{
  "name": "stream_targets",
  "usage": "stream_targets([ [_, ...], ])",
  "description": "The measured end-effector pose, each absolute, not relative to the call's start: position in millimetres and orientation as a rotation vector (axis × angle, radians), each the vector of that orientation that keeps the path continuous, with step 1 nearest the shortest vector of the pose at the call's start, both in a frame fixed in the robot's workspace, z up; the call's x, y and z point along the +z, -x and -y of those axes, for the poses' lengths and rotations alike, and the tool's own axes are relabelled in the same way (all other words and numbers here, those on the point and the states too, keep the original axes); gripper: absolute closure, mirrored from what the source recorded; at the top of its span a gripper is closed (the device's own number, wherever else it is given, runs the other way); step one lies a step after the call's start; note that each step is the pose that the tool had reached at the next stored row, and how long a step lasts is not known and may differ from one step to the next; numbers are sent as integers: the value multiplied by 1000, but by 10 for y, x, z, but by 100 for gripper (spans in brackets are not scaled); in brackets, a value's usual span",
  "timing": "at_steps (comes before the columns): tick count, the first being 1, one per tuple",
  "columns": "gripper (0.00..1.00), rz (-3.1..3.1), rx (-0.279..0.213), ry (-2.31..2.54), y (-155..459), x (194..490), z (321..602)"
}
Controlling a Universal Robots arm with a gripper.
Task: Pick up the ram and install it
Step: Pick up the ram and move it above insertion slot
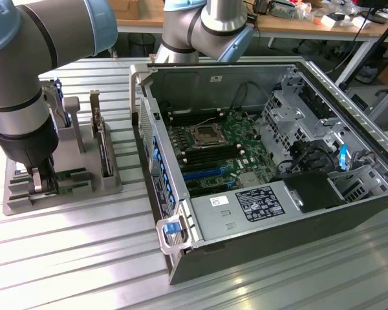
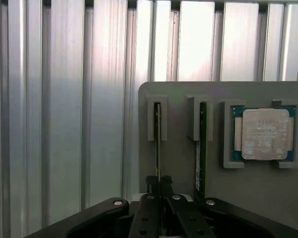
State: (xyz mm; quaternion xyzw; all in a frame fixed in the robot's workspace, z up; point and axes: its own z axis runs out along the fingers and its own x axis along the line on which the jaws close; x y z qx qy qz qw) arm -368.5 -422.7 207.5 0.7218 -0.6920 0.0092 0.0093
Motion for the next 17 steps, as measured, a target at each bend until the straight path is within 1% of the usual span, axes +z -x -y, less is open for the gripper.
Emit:
stream_targets([
  [17,88,2161,28,-2254,3685,2241,4227],
])
